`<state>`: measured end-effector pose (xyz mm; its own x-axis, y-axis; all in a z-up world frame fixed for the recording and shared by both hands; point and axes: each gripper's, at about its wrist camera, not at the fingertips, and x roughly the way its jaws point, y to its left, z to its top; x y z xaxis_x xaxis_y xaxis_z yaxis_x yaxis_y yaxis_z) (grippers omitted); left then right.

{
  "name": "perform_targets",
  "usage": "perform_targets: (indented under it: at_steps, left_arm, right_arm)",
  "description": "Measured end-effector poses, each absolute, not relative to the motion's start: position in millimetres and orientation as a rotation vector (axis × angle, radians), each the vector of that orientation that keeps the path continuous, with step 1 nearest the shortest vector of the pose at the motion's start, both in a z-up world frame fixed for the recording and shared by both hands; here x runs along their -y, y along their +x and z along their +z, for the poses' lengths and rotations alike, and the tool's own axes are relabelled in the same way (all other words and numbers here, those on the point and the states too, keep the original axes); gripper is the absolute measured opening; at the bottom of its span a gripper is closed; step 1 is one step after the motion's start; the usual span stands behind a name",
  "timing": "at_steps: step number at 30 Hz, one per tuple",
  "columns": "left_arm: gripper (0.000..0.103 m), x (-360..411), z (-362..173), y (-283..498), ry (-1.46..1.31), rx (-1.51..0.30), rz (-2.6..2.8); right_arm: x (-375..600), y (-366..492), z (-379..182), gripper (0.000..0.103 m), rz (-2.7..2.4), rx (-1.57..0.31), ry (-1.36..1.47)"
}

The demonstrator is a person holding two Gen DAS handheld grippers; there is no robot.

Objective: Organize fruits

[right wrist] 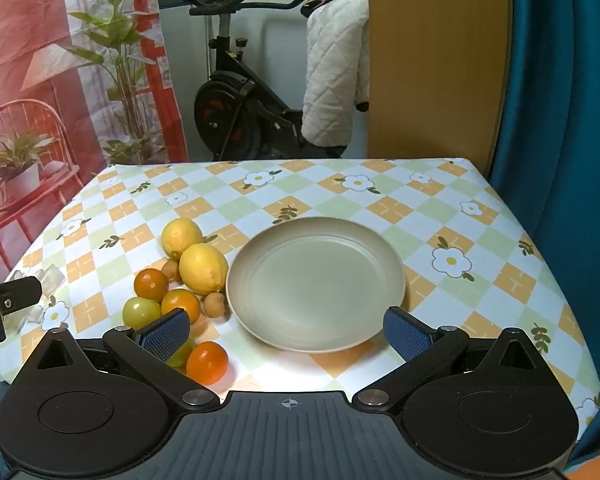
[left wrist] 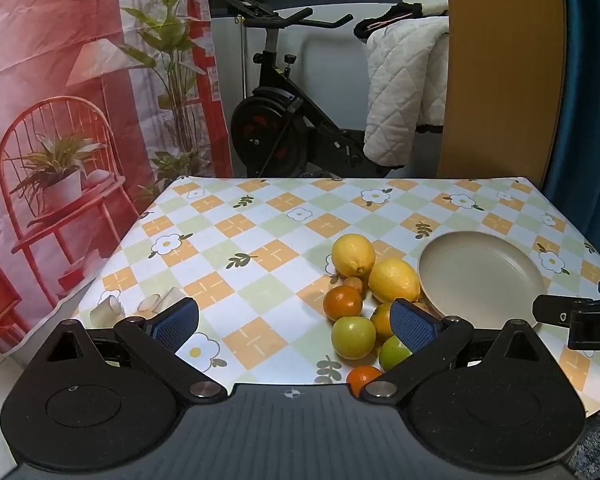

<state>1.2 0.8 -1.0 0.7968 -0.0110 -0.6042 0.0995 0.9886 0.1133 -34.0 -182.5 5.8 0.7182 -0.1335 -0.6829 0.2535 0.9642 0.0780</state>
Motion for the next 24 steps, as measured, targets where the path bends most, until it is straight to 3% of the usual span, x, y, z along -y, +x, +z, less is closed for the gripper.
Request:
perform_targets:
  at_steps: [24]
  left_arm:
    - [0.103,-1.3,-1.6,1.0,0.139,-0.646,-0.061]
  right_arm:
    - [179.4,-33.6,8.9,0.103,-0.212,-0.735,0.168]
